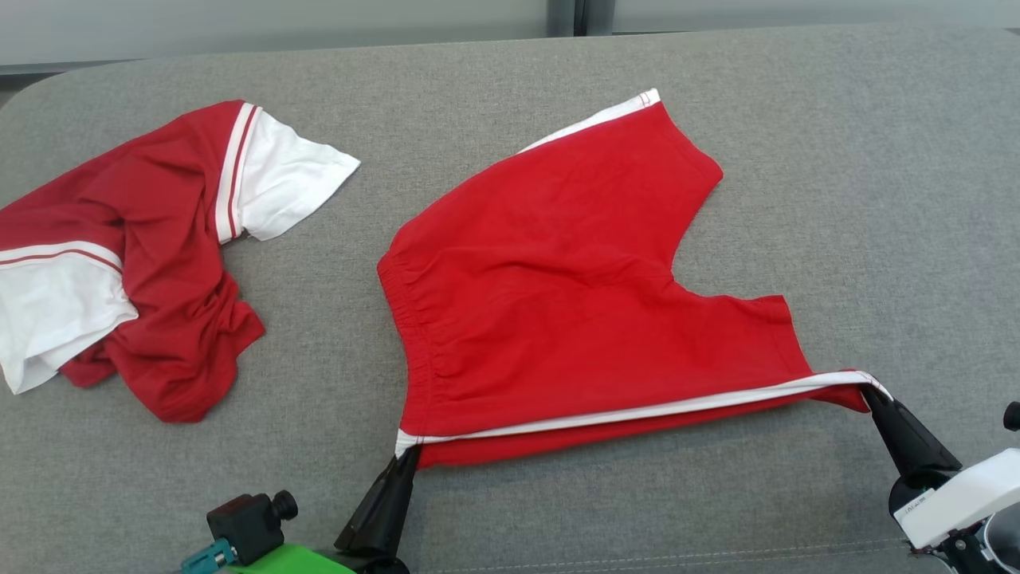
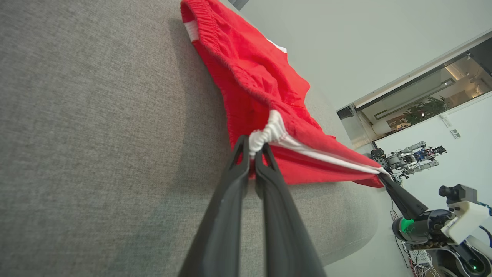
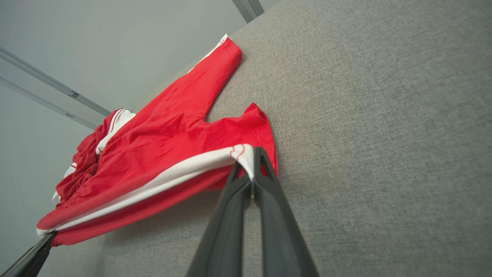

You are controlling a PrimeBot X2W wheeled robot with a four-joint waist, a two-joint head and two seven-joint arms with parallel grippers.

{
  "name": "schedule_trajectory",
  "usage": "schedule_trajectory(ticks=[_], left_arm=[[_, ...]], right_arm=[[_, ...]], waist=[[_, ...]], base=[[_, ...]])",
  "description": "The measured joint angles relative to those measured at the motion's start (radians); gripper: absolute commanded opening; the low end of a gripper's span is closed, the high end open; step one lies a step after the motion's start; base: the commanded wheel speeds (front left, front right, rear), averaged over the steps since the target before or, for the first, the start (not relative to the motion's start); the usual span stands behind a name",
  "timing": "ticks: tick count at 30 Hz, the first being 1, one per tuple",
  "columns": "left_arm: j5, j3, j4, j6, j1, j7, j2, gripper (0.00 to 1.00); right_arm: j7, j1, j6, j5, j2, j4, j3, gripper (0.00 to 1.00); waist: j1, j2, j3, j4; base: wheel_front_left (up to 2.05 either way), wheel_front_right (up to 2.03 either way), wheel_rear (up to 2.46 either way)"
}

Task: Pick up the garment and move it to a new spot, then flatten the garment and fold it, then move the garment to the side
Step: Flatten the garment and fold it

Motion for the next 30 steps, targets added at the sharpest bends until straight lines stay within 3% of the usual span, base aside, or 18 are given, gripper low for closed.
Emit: schedule_trajectory(ticks=[9, 11, 12, 14, 16, 18, 19, 21, 22, 27, 30], left_arm=[[0.012, -0.024, -0.013, -0.007, 0.005, -0.009, 0.012, 0.0], [0.012, -0.03, -0.001, -0.009, 0.003, -0.009, 0.012, 0.18], [0.012, -0.035, 0.008, -0.009, 0.002, -0.009, 0.012, 0.2], [0.012, -0.04, 0.02, -0.016, 0.002, -0.009, 0.012, 0.29], [0.012, -0.046, 0.042, -0.016, 0.0, -0.009, 0.015, 0.35], [0.012, -0.052, 0.056, -0.016, 0.0, -0.009, 0.023, 0.43], [0.012, -0.055, 0.061, -0.016, 0.0, -0.011, 0.024, 0.46], [0.011, -0.063, 0.077, -0.016, -0.001, -0.01, 0.022, 0.47], [0.007, -0.063, 0.083, -0.016, -0.001, -0.01, 0.02, 0.48], [0.001, -0.067, 0.106, -0.016, -0.002, -0.01, 0.02, 0.5], [0.0, -0.066, 0.11, -0.016, -0.003, -0.01, 0.021, 0.57]], right_arm=[[0.01, 0.024, 0.001, -0.035, -0.041, -0.027, 0.014, 0.0], [0.011, 0.028, -0.001, -0.061, -0.049, -0.023, 0.023, 0.0], [0.017, 0.028, -0.001, -0.074, -0.054, -0.02, 0.031, 0.0], [0.017, 0.028, -0.004, -0.103, -0.064, -0.007, 0.046, 0.08], [0.028, 0.025, -0.008, -0.149, -0.075, 0.011, 0.074, 0.24], [0.034, 0.021, -0.01, -0.181, -0.078, 0.022, 0.096, 0.28], [0.035, 0.018, -0.011, -0.192, -0.077, 0.027, 0.106, 0.46], [0.035, 0.014, -0.013, -0.21, -0.073, 0.037, 0.113, 0.69], [0.035, 0.007, -0.021, -0.215, -0.07, 0.044, 0.118, 1.0], [0.035, -0.03, -0.037, -0.279, -0.069, 0.061, 0.143, 1.0], [0.035, -0.036, -0.039, -0.312, -0.071, 0.075, 0.155, 1.0]], waist=[[0.0, 0.0, -0.006, 0.002], [0.0, 0.0, -0.005, 0.002], [0.0, 0.0, -0.005, 0.001], [0.0, 0.0, -0.004, 0.0], [0.0, 0.0, -0.004, -0.003], [0.0, 0.0, -0.005, -0.009], [0.0, 0.0, -0.006, -0.012], [0.0, 0.0, -0.006, -0.015], [0.0, 0.0, -0.008, -0.016], [0.0, 0.0, -0.008, -0.019], [0.0, 0.0, -0.008, -0.018]], base=[[0.0, 0.0, 0.0], [0.0, 0.0, 0.0], [0.0, 0.0, 0.0], [0.0, 0.0, 0.0], [0.0, 0.0, 0.0], [0.0, 0.0, 0.0], [0.0, 0.0, 0.0], [0.0, 0.0, 0.0], [0.0, 0.0, 0.0], [0.0, 0.0, 0.0], [0.0, 0.0, 0.0]])
